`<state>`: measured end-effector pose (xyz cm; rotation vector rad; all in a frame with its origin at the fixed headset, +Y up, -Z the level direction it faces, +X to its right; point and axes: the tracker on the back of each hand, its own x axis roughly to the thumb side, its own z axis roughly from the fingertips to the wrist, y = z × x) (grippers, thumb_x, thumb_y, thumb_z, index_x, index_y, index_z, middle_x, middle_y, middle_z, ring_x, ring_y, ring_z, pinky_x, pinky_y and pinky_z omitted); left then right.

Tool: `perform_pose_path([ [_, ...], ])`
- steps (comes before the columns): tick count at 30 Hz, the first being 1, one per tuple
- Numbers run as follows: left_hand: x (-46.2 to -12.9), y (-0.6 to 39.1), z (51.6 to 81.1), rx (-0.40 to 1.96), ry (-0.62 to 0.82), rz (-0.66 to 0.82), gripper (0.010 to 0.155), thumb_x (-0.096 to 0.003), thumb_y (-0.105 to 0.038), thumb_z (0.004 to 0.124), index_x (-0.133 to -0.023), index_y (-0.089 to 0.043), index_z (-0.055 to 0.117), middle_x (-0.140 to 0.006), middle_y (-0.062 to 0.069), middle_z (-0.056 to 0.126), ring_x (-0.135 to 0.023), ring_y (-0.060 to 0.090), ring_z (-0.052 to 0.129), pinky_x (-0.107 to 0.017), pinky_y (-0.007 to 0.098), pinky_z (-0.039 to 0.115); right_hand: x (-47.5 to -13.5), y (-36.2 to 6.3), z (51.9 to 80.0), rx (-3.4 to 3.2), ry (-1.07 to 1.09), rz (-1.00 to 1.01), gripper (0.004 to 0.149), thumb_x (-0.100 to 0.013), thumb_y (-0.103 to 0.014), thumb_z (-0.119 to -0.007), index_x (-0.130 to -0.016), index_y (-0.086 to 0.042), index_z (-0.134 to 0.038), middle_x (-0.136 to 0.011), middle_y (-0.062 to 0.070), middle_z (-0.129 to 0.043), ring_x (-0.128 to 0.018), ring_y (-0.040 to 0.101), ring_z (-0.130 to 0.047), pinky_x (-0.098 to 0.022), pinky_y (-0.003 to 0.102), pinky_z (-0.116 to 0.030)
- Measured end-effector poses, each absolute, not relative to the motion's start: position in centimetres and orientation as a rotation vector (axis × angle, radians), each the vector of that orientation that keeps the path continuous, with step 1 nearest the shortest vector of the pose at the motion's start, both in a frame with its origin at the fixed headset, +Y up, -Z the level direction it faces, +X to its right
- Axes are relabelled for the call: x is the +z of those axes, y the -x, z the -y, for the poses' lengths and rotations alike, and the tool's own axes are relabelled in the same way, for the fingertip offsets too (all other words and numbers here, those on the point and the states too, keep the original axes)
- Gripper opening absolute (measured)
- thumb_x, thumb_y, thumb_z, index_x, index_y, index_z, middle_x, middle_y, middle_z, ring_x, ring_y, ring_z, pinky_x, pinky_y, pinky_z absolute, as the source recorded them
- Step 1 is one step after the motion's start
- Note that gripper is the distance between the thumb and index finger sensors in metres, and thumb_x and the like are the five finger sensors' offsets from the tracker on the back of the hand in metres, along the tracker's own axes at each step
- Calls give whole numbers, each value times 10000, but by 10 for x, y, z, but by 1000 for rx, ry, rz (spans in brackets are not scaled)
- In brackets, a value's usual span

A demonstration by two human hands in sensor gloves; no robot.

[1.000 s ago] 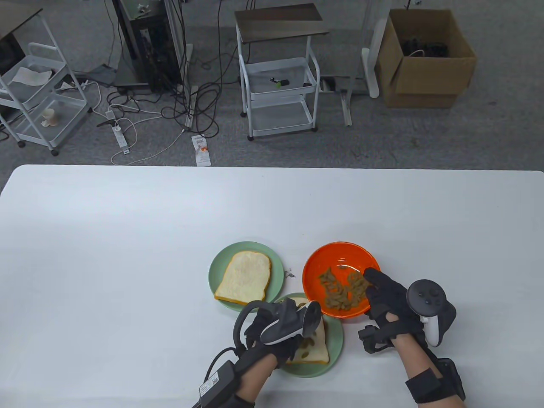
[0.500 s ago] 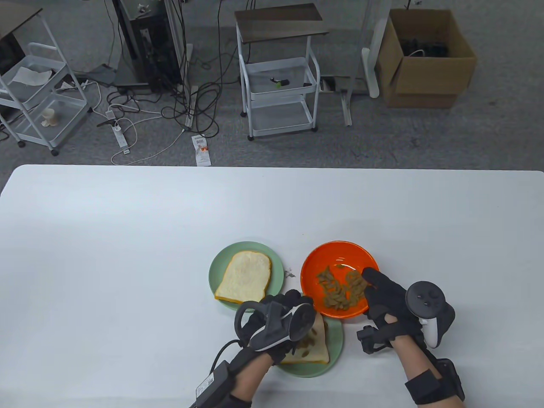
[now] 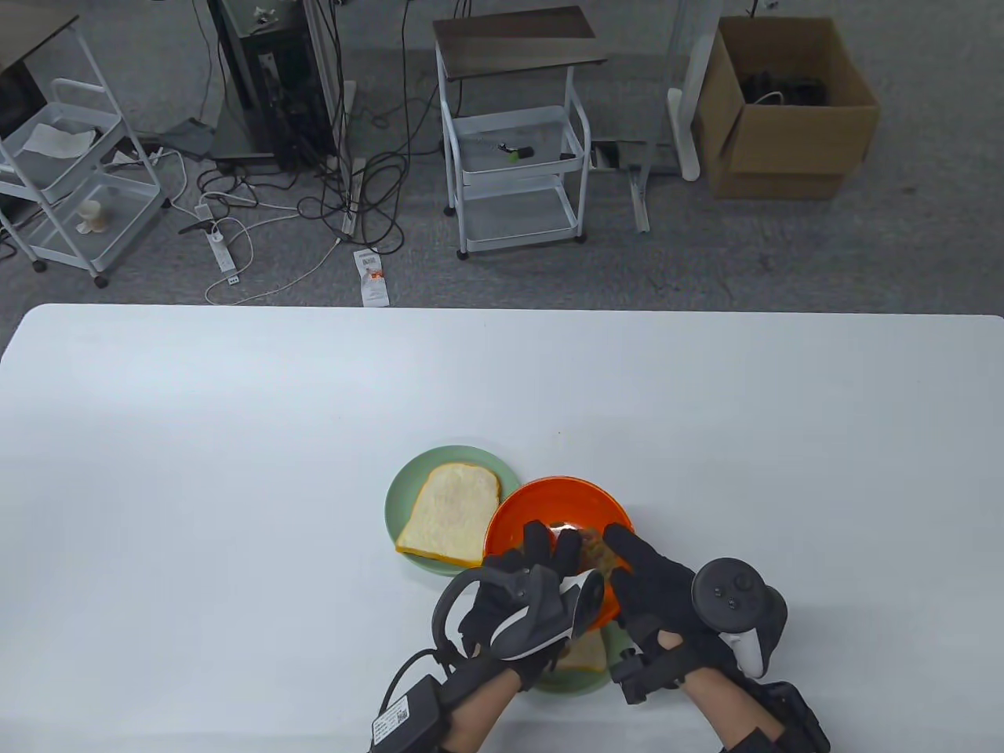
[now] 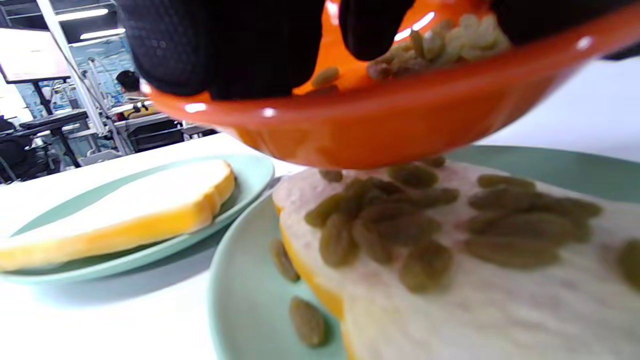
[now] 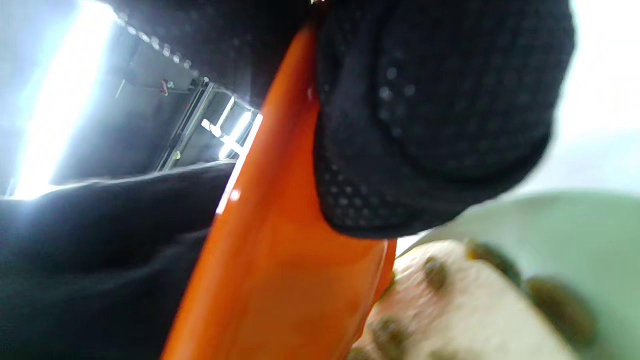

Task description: Sprinkle raisins onto toast

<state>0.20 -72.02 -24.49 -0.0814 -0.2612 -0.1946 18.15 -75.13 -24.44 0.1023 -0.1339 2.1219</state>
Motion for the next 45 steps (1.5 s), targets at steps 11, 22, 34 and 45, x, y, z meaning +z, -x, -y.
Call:
perform_pose_path([
  [11,-250,-10,717,-23,-6,310,576,-390,-555,977,-925,-411,819,-859,-46,947,-450,136,1131,-400,279,999,-239,-179,753,2022,-64,112,474,-423,-149,-886,-892,-81,-866,-780,371,-888,-151,329,-1102,-62,298,-994],
  [22,-253,-2,718,123,-114,339,420,-334,-466,1066,-741,-408,980,-699,-60,1050,-332,84,1154,-315,230,1029,-248,-187,753,2052,-50,92,474,-428,-159,-894,-895,-81,-871,-783,356,-902,-159,305,-1107,-68,287,-993],
  [34,-240,17,690,207,-306,344,423,-326,-469,1065,-735,-394,986,-670,-56,1063,-313,74,1155,-302,226,1029,-267,-215,763,2051,84,105,473,-427,-157,-897,-893,-81,-876,-786,359,-899,-163,314,-1103,-72,297,-989],
  [45,-253,3,725,198,-3,397,420,-344,-486,1044,-749,-394,976,-666,-58,1062,-313,62,1149,-289,229,1015,-279,-243,759,2083,183,198,472,-427,-154,-897,-893,-79,-878,-787,363,-897,-167,323,-1100,-74,305,-986],
])
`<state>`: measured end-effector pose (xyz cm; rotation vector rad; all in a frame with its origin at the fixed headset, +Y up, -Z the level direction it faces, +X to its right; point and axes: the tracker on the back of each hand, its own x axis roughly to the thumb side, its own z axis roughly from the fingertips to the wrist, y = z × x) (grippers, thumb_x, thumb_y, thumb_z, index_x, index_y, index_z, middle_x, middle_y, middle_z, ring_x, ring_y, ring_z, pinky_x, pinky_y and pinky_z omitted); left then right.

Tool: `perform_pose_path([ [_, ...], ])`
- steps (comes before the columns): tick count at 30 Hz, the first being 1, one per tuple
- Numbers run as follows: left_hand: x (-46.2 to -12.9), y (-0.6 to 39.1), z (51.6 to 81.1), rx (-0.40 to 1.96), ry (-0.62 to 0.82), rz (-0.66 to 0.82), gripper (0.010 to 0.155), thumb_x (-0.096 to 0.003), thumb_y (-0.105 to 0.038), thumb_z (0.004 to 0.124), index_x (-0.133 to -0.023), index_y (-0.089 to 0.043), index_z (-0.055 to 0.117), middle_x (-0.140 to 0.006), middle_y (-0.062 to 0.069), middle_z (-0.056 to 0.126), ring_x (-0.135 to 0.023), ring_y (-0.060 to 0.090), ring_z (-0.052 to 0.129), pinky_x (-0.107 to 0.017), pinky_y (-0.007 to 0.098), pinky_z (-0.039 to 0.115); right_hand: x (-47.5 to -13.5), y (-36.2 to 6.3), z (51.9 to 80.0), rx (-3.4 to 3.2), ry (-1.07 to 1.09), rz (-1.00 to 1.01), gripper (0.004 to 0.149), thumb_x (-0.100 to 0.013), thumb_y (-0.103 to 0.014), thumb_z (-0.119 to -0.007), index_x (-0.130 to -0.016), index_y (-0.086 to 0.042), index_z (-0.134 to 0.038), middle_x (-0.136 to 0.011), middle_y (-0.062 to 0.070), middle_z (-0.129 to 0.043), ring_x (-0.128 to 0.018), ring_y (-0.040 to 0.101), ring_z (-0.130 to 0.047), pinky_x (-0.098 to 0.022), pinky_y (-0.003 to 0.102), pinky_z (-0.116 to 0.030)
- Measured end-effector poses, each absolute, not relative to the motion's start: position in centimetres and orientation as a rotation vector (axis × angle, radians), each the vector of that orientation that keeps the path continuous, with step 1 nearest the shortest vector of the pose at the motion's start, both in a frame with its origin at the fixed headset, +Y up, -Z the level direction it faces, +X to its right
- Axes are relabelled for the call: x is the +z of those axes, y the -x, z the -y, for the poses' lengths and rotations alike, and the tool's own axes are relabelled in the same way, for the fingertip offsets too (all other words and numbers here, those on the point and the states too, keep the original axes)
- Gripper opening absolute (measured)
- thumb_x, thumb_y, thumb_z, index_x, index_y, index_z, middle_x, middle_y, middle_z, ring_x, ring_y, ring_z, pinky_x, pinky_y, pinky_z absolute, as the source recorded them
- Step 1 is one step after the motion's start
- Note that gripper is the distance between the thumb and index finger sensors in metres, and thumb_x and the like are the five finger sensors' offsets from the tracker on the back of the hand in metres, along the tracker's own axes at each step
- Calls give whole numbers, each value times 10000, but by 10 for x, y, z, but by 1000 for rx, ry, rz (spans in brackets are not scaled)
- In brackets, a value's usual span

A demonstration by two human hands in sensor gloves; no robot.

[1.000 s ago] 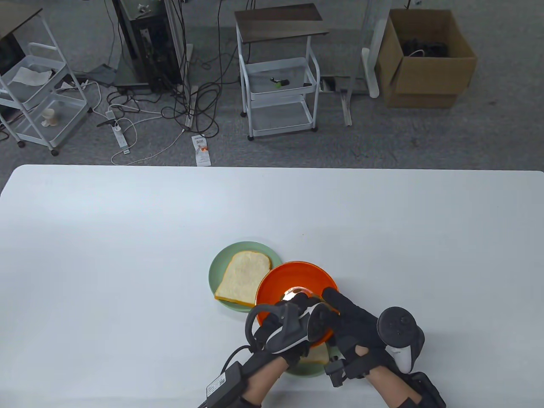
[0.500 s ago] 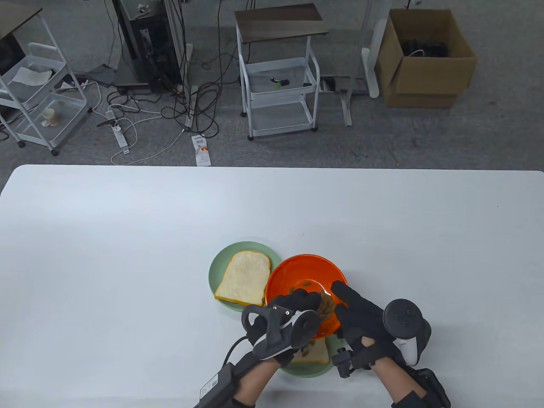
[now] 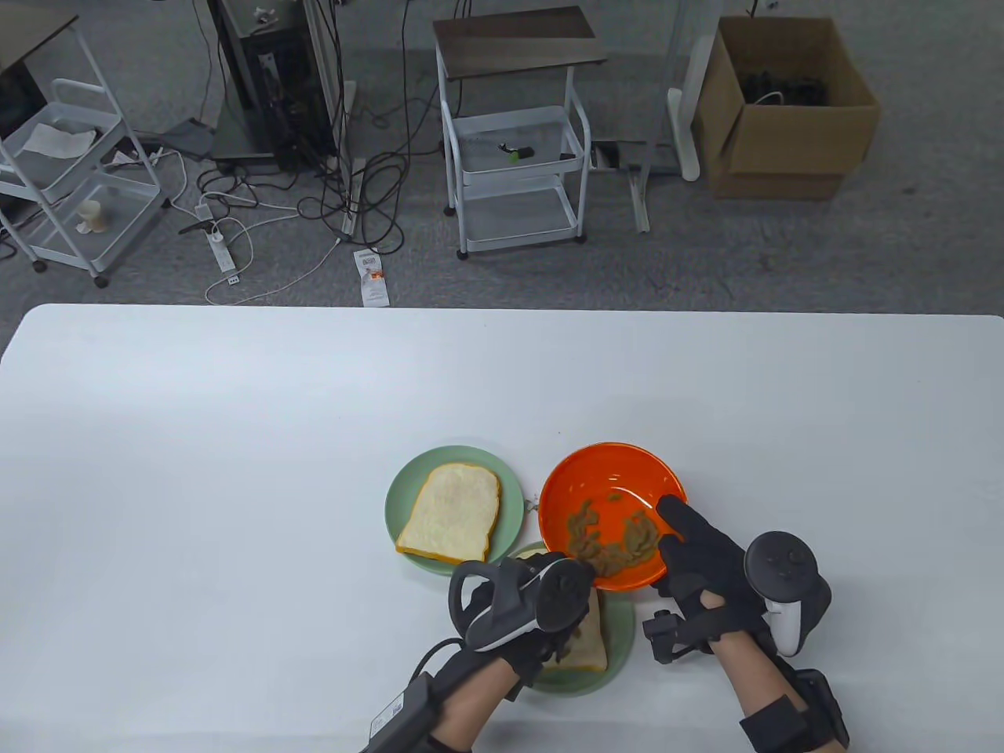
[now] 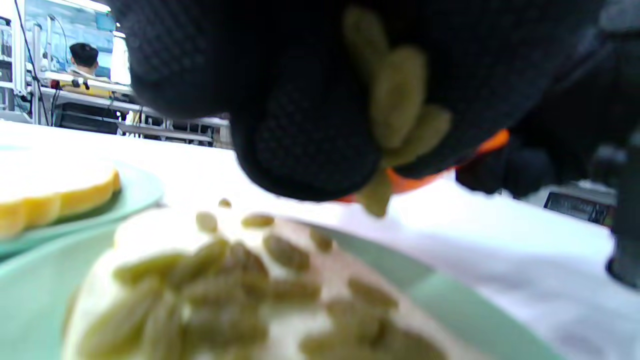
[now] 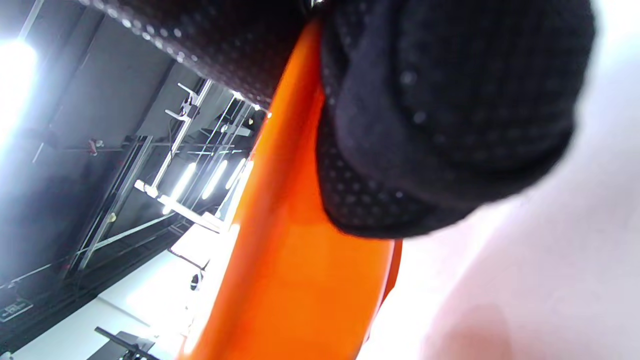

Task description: Sprinkle raisins onto toast

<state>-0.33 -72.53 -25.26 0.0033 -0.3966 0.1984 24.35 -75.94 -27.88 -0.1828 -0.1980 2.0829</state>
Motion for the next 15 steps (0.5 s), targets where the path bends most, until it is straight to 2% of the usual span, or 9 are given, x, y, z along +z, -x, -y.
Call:
perform_pose_path([
  [4,-257,-2,739,65,49,391,413,-355,-507,1021,-752,-400,978,-678,-69,1065,-339,75,1142,-297,256,993,-282,-249,761,2138,205,224,473,-426,-154,-898,-892,-77,-879,-785,365,-897,-164,323,-1100,-73,305,-986],
  [7,-258,-1,740,0,17,358,416,-372,-520,996,-768,-396,975,-694,-67,1065,-354,86,1136,-310,273,980,-284,-253,763,2131,225,224,474,-427,-155,-897,-894,-76,-877,-786,366,-897,-166,321,-1100,-74,305,-985],
  [10,-263,4,740,-19,-24,316,431,-398,-538,947,-801,-385,959,-713,-62,1059,-366,90,1131,-322,278,974,-286,-255,763,2138,237,227,475,-427,-155,-897,-895,-74,-876,-786,367,-896,-166,322,-1100,-74,305,-985],
  [15,-273,12,745,-31,16,272,505,-438,-614,808,-861,-364,925,-775,-23,1035,-380,115,1120,-335,297,961,-287,-260,763,2142,262,246,475,-428,-154,-896,-895,-75,-876,-785,370,-895,-168,324,-1099,-77,307,-984],
])
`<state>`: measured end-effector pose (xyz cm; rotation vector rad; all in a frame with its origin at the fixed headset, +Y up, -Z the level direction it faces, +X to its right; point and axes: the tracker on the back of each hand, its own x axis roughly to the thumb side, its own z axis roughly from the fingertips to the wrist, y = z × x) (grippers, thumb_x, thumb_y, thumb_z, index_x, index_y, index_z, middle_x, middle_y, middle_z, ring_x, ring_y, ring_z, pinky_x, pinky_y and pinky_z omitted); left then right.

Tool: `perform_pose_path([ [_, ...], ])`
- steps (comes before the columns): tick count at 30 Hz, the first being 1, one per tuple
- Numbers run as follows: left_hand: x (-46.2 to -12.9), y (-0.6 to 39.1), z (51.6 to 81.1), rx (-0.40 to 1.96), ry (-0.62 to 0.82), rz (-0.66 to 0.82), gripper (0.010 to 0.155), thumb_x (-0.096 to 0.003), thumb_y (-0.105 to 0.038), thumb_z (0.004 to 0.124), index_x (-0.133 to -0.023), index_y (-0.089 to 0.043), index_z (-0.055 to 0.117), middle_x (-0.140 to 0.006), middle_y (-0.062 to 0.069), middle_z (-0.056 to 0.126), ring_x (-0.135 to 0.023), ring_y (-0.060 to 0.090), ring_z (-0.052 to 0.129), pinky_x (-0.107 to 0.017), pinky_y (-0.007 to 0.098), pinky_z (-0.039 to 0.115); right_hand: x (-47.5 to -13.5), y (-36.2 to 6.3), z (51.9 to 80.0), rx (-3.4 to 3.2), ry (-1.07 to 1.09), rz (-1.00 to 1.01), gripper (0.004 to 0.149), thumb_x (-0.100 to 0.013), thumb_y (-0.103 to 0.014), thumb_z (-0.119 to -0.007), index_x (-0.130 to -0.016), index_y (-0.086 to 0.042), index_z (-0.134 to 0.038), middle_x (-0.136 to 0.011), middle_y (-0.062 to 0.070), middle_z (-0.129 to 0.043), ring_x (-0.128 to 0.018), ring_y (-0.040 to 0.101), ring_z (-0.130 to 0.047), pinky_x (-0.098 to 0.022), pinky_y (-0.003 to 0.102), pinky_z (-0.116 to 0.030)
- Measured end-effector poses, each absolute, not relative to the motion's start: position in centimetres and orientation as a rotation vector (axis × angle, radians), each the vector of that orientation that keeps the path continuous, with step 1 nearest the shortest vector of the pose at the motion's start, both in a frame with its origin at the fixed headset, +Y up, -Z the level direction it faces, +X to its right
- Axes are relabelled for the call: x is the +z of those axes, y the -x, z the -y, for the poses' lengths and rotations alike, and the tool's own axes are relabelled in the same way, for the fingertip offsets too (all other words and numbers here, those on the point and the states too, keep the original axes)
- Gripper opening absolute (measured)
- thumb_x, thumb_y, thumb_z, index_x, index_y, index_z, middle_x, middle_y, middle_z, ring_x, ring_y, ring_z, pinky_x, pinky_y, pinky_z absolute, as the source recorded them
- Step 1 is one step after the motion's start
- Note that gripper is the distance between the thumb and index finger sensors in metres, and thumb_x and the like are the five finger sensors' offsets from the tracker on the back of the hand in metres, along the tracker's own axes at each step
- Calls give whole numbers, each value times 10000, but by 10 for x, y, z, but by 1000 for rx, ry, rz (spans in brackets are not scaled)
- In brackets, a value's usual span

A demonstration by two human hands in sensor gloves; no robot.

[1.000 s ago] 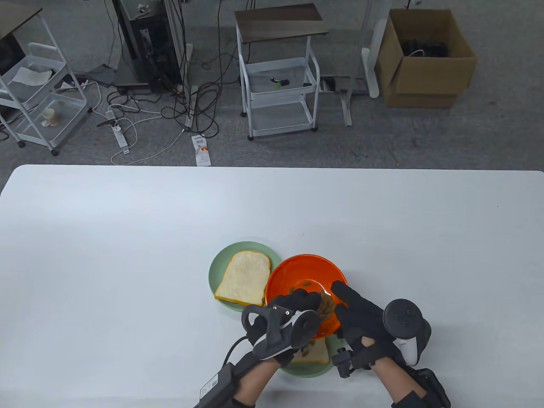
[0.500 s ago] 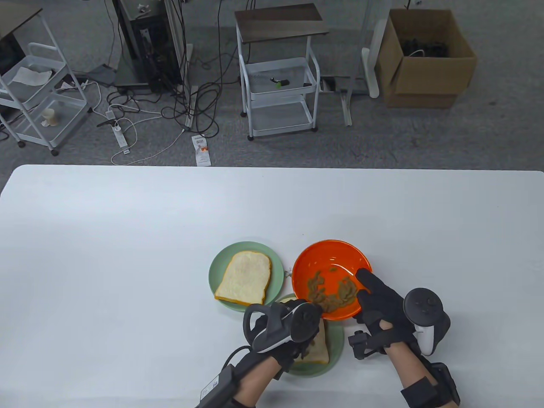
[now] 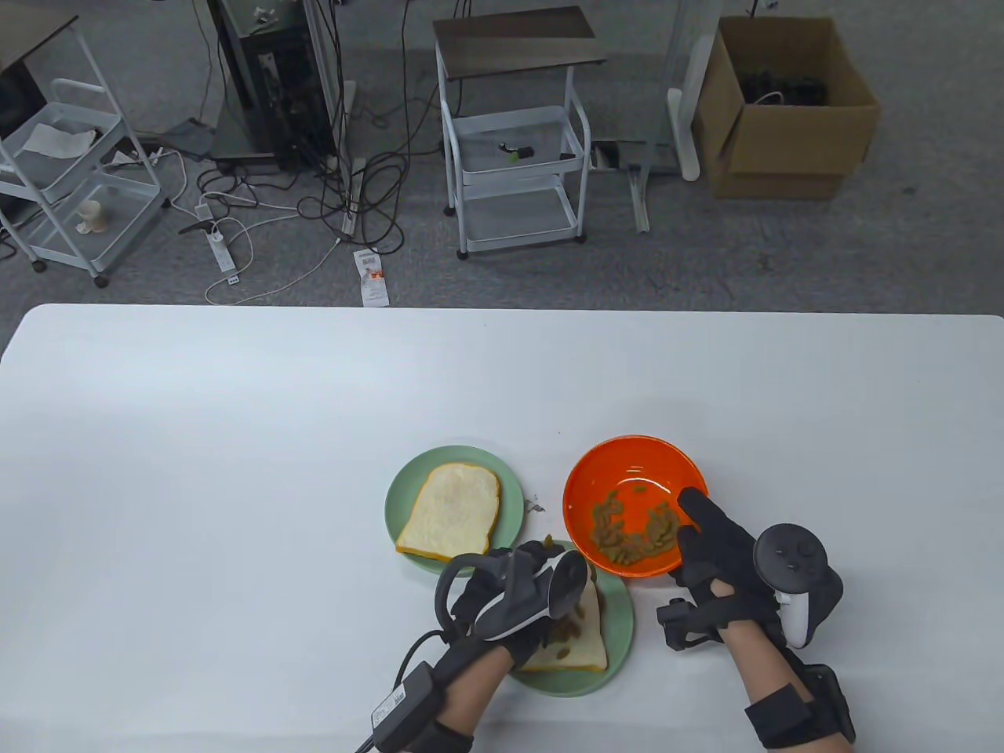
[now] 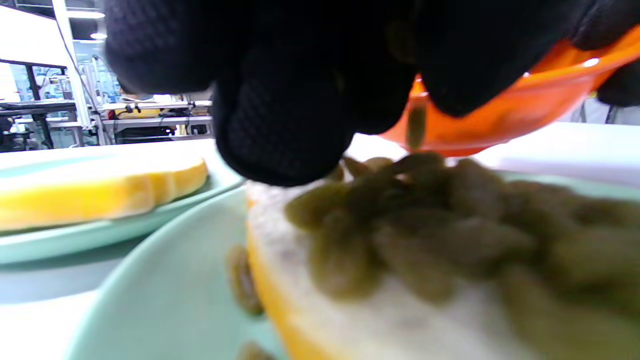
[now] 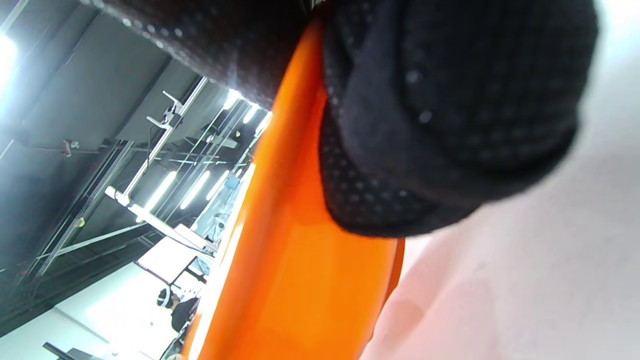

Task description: Sprinkle raisins onto toast

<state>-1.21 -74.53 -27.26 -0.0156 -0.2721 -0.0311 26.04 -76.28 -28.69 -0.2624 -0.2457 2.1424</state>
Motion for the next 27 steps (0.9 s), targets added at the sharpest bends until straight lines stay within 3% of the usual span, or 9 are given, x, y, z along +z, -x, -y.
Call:
perform_pose_path([
  [3,-276,14,746,-22,79,279,643,-458,-671,578,-902,-335,897,-782,0,1024,-333,129,1098,-307,301,946,-288,-263,763,2140,273,246,476,-427,-154,-896,-896,-77,-876,-788,369,-894,-168,325,-1099,-77,308,-984],
  [6,-277,16,745,24,109,273,635,-473,-647,569,-918,-325,887,-793,16,1014,-304,137,1087,-283,303,939,-288,-264,764,2136,276,241,474,-427,-156,-896,-894,-77,-878,-787,369,-894,-169,326,-1098,-78,309,-983],
  [9,-277,17,744,-4,102,278,495,-458,-610,783,-875,-384,925,-773,-37,1025,-298,101,1083,-283,283,942,-288,-263,764,2133,272,235,474,-428,-156,-896,-895,-79,-878,-788,369,-894,-170,327,-1098,-79,310,-983],
  [12,-276,18,743,62,56,297,365,-414,-447,955,-779,-440,965,-721,-121,1043,-333,65,1093,-304,271,952,-288,-262,764,2131,265,231,476,-427,-158,-896,-896,-80,-878,-788,367,-894,-171,326,-1098,-80,311,-982],
  [15,-273,20,738,147,-8,323,431,-378,-355,1027,-792,-445,951,-741,-137,1032,-339,60,1096,-305,262,955,-287,-260,764,2126,255,237,475,-428,-160,-896,-897,-87,-876,-792,364,-892,-173,327,-1098,-82,311,-983],
  [18,-264,19,726,147,-129,325,534,-354,-419,1045,-867,-435,899,-819,-126,991,-454,61,1098,-379,282,951,-285,-258,763,2109,240,245,478,-430,-162,-894,-901,-88,-870,-798,360,-890,-181,324,-1099,-88,310,-984],
  [20,-253,14,717,87,-204,322,640,-352,-600,971,-952,-429,828,-949,-98,911,-684,131,1053,-529,359,915,-283,-252,763,2112,217,236,480,-430,-164,-895,-903,-86,-868,-797,364,-887,-181,323,-1100,-87,306,-986],
  [22,-247,6,711,56,-255,332,678,-382,-699,864,-998,-427,782,-1028,-62,852,-784,180,1012,-592,398,888,-281,-246,761,2113,189,228,490,-430,-167,-895,-911,-81,-858,-800,367,-881,-186,320,-1103,-91,302,-989],
  [27,-259,-24,704,-42,-72,206,800,-419,-784,718,-1109,-388,644,-1101,37,782,-689,232,1063,-530,385,917,-267,-222,758,2047,105,144,536,-433,-163,-878,-947,-33,-799,-829,402,-832,-237,324,-1113,-129,299,-1007],
])
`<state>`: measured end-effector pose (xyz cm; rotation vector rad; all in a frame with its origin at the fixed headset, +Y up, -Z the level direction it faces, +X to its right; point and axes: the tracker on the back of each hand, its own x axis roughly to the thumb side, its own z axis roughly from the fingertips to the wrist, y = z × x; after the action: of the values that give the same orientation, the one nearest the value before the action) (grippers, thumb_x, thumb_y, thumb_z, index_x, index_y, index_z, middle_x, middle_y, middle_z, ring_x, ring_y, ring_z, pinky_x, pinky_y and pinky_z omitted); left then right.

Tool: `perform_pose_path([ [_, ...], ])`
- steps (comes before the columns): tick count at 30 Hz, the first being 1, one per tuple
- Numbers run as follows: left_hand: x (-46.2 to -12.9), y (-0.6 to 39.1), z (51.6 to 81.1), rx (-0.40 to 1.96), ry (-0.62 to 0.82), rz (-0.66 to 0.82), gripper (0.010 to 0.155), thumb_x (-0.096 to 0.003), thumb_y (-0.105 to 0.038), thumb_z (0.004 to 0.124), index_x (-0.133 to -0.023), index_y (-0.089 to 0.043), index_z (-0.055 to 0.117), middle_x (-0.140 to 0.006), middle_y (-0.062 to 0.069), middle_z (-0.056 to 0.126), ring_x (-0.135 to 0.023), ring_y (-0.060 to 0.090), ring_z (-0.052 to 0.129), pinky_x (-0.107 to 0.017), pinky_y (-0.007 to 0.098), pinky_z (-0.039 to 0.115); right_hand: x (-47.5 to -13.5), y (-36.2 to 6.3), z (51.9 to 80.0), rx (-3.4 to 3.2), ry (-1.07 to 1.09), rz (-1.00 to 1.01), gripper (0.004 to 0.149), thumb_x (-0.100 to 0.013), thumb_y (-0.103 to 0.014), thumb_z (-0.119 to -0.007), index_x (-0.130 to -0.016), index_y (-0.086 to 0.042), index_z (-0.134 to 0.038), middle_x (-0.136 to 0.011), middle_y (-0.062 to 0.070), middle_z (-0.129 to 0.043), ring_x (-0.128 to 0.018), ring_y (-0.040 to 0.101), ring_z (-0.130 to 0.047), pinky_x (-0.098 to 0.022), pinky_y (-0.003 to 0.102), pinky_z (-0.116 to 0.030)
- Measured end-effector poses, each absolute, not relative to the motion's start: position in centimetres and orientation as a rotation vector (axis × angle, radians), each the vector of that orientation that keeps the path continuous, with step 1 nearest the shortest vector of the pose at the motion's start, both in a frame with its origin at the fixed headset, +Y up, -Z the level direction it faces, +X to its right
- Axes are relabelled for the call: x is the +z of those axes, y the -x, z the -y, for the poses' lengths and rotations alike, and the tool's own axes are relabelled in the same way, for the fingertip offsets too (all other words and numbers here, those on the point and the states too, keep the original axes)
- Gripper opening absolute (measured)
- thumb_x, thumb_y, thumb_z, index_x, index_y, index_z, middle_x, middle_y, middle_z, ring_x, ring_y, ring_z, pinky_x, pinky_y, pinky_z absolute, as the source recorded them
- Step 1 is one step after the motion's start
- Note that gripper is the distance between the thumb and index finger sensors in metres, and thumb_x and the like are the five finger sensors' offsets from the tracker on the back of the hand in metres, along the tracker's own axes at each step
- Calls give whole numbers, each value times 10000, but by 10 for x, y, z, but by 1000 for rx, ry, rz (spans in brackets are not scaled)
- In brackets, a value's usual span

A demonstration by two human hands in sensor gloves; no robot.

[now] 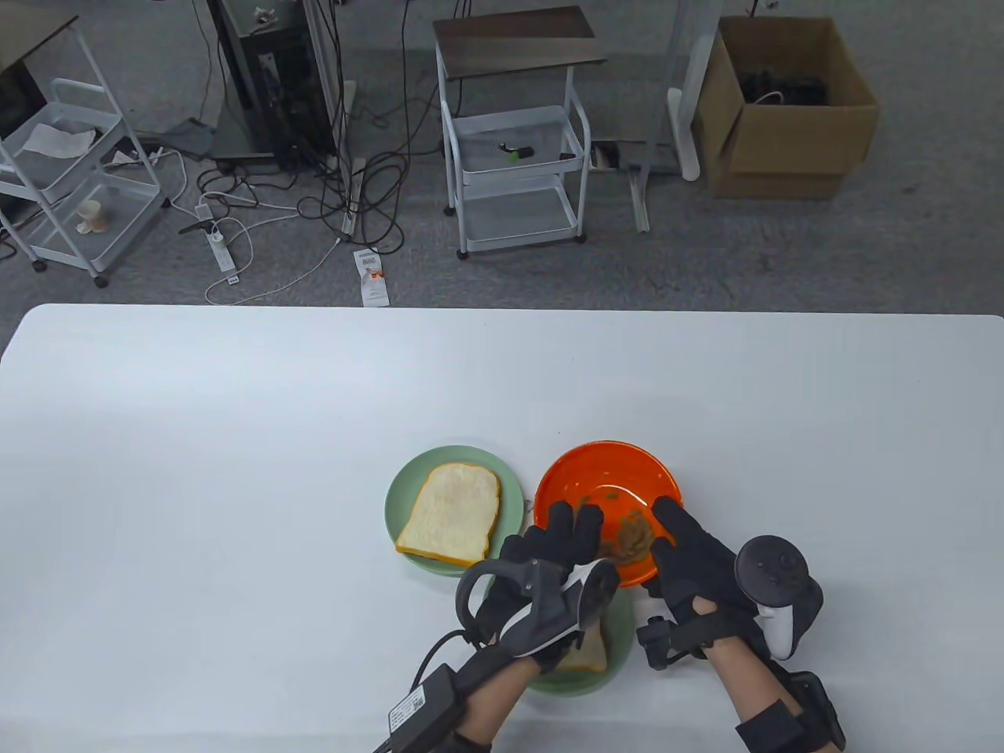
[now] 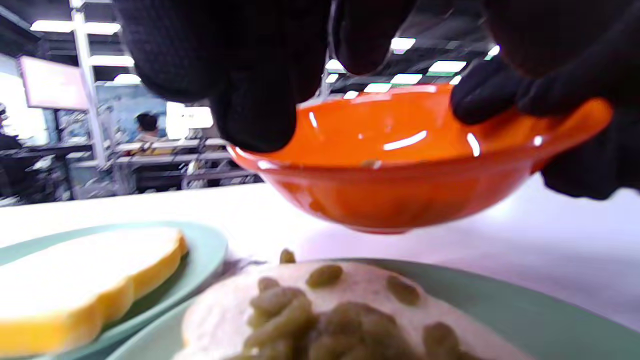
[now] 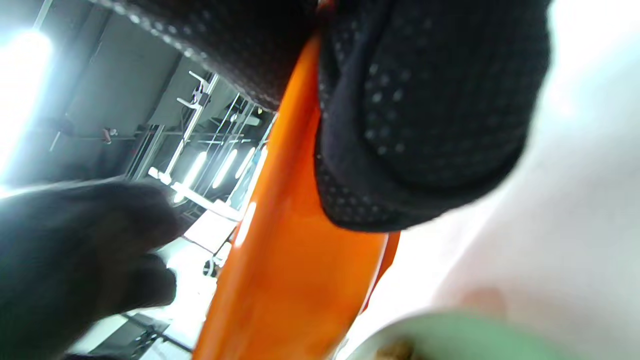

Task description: Sprinkle raisins onto toast

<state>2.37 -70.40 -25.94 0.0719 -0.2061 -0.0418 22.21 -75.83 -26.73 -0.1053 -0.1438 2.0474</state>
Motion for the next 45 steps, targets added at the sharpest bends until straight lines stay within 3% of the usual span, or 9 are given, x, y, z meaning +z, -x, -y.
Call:
perform_pose_path([
  [6,-290,-55,706,-323,241,37,967,-367,-886,648,-1164,-349,532,-1169,118,663,-647,250,1071,-496,351,938,-255,-206,754,2071,49,184,551,-428,-154,-874,-961,-53,-775,-859,392,-800,-265,344,-1117,-145,306,-1019],
  [8,-296,-59,709,-306,320,22,943,-389,-853,649,-1164,-332,521,-1176,126,637,-663,247,1066,-511,346,939,-253,-204,755,2078,49,190,547,-427,-151,-873,-958,-62,-780,-859,386,-803,-260,349,-1116,-136,307,-1021],
  [14,-305,-60,711,-173,374,-58,899,-410,-742,792,-1145,-305,515,-1115,126,694,-609,178,1090,-470,282,974,-249,-207,759,1930,115,94,528,-429,-146,-862,-947,-69,-794,-844,382,-817,-234,345,-1115,-114,300,-1019],
  [20,-302,-63,713,-61,275,-28,702,-413,-591,912,-1024,-309,712,-895,26,910,-505,117,1126,-404,251,1001,-248,-211,758,1903,133,109,510,-430,-145,-851,-932,-65,-809,-825,390,-822,-209,349,-1112,-94,297,-1019],
  [28,-298,-61,704,-42,144,-2,502,-365,-540,1006,-826,-371,901,-655,6,1018,-271,93,1142,-231,239,1011,-245,-209,754,1857,113,106,500,-435,-150,-852,-927,-72,-816,-818,383,-832,-198,334,-1114,-85,287,-1018],
  [37,-296,-47,715,-3,105,49,464,-339,-525,1019,-774,-382,946,-635,-26,1055,-230,90,1144,-196,233,1012,-251,-203,762,1929,75,28,517,-447,-163,-854,-951,-63,-797,-849,374,-820,-235,313,-1117,-121,282,-1017],
  [45,-288,-33,688,138,20,120,462,-344,-517,1019,-781,-389,939,-657,-33,1047,-248,96,1143,-211,238,1010,-252,-203,764,1954,79,41,519,-446,-163,-857,-952,-67,-797,-852,374,-816,-240,319,-1116,-126,287,-1016],
])
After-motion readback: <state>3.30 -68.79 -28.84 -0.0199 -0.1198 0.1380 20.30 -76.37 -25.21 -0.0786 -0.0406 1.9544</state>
